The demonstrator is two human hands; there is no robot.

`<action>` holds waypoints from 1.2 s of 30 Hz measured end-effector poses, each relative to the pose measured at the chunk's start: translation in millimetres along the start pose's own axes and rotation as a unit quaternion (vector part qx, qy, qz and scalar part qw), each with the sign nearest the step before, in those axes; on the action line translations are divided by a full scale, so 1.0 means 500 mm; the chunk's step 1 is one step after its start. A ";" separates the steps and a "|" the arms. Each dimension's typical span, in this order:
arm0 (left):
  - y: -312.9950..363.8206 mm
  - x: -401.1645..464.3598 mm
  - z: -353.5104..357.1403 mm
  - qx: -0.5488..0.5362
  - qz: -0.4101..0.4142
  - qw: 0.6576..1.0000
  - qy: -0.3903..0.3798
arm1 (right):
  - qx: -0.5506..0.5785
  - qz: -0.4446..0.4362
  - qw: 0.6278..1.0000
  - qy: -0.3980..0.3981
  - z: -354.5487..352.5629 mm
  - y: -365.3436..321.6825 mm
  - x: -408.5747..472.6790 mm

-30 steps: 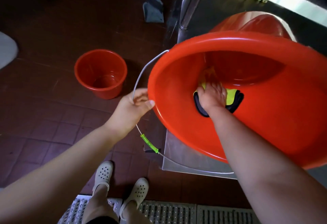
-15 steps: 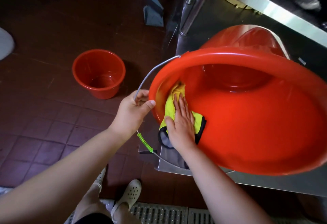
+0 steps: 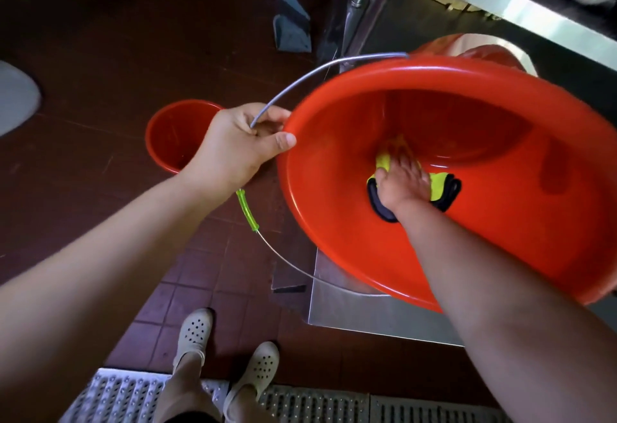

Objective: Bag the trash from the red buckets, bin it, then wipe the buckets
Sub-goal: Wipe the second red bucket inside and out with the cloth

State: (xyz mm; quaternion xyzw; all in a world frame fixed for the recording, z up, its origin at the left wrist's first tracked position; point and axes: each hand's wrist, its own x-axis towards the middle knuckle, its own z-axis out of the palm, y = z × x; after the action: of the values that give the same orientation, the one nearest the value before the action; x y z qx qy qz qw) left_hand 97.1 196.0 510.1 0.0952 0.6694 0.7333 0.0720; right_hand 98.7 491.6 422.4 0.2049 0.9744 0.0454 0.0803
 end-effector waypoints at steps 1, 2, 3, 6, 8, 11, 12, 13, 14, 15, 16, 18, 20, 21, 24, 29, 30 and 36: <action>-0.007 -0.004 0.001 -0.023 -0.004 1.000 0.016 | -0.004 0.005 1.000 0.003 0.001 -0.002 0.002; -0.018 -0.010 -0.001 -0.049 -0.016 0.998 0.040 | -0.008 0.006 1.000 0.003 0.003 -0.005 0.003; -0.034 -0.020 -0.001 -0.075 -0.036 0.994 0.064 | -0.011 0.007 1.000 0.002 0.004 -0.007 0.003; -0.095 -0.071 0.005 -0.138 -0.117 0.980 0.088 | -0.013 0.015 1.000 -0.005 0.005 -0.011 0.002; -0.125 -0.106 0.018 -0.166 -0.149 0.972 0.074 | -0.003 0.030 1.000 -0.008 0.004 -0.018 -0.002; -0.138 -0.123 0.038 -0.210 -0.163 0.961 0.075 | 0.031 0.042 0.999 -0.002 0.001 -0.050 -0.034; -0.137 -0.122 0.042 -0.218 -0.159 0.959 0.081 | 0.058 0.035 0.998 0.012 0.000 -0.068 -0.054; -0.136 -0.120 0.045 -0.221 -0.152 0.960 0.083 | 0.090 0.024 0.995 0.028 -0.001 -0.089 -0.078; -0.134 -0.119 0.048 -0.220 -0.144 0.961 0.083 | 0.122 0.011 0.992 0.042 0.000 -0.112 -0.107; -0.133 -0.119 0.050 -0.218 -0.137 0.963 0.085 | 0.151 -0.004 0.987 0.053 0.001 -0.135 -0.141; -0.134 -0.119 0.050 -0.216 -0.133 0.963 0.089 | 0.175 -0.023 0.982 0.063 0.002 -0.157 -0.178; -0.134 -0.119 0.047 -0.208 -0.132 0.964 0.098 | 0.206 -0.071 0.973 0.075 0.002 -0.189 -0.246; -0.131 -0.121 0.043 -0.195 -0.127 0.968 0.093 | 0.224 -0.106 0.966 0.069 0.002 -0.198 -0.279; -0.129 -0.121 0.042 -0.192 -0.122 0.970 0.088 | 0.232 -0.115 0.964 0.061 0.001 -0.196 -0.280; -0.111 -0.104 0.031 -0.183 -0.104 0.974 0.082 | 0.230 -0.129 0.963 0.052 0.005 -0.178 -0.249; -0.066 -0.062 0.009 -0.111 -0.090 0.988 0.062 | 0.143 -0.090 0.985 0.039 0.023 -0.112 -0.149; -0.054 -0.053 0.007 -0.108 -0.080 0.989 0.053 | 0.129 -0.077 0.988 0.033 0.023 -0.093 -0.124; -0.021 -0.002 0.006 -0.090 -0.038 0.994 0.046 | 0.047 0.006 0.999 0.015 0.017 0.001 -0.016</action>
State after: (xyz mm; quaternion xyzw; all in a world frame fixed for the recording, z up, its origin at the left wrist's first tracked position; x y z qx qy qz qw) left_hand 98.8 199.8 500.1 0.0290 0.6061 0.7911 0.0771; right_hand 107.7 489.5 415.2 0.2132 0.9754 0.0033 0.0559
